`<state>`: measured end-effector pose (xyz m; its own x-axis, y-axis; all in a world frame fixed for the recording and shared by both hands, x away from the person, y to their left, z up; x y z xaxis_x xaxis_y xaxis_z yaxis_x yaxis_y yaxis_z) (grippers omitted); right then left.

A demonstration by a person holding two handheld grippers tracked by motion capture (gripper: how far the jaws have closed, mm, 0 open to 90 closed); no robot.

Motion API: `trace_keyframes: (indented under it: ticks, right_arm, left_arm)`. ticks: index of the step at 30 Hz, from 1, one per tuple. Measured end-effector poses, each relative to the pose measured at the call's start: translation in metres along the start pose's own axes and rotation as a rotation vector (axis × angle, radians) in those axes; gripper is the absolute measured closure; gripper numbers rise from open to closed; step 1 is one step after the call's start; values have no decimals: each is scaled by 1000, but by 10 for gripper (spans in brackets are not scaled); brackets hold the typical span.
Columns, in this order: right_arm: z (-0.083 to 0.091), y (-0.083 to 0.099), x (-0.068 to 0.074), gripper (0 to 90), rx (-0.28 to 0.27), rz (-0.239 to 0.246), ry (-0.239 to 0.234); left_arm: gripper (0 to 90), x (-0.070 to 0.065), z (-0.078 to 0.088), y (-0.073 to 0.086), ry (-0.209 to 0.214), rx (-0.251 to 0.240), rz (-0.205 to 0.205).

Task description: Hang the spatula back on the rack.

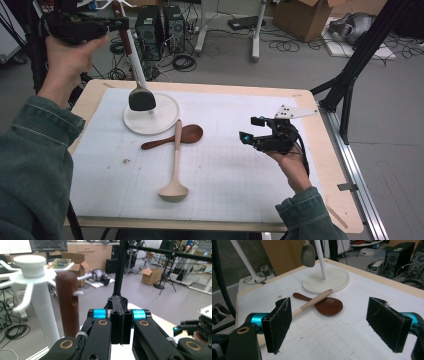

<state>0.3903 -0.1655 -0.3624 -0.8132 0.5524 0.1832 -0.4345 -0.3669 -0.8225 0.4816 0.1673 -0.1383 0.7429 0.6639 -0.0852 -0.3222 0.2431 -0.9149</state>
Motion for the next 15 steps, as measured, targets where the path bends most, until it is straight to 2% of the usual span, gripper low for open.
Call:
trace_keyframes:
  ticks: [5,7,12,15]
  right_arm:
    - [-1,2,1,201,1,9,0]
    - [-1,2,0,201,-2,8,2]
    - [1,4,2,201,-5,5,3]
    - [3,5,3,201,-6,8,4]
  left_arm:
    - [896,1,-5,-4,-16,-6,9]
    - [896,2,-7,-5,-18,-15,16]
    - [896,3,-10,-9,-53,-54,32]
    - [896,2,-12,-10,-61,-57,35]
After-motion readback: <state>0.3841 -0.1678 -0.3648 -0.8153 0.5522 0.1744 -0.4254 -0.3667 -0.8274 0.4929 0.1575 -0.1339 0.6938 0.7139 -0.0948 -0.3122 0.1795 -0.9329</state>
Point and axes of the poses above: each handheld gripper's, and its own axes: z roughly backward along the jaws, y roughly out of its underside, x roughly to its left, the point moved 10 cm from there along -z, roughly forward along the jaws, and after that the axes turned 13 degrees about x, right-handed, at the moved point
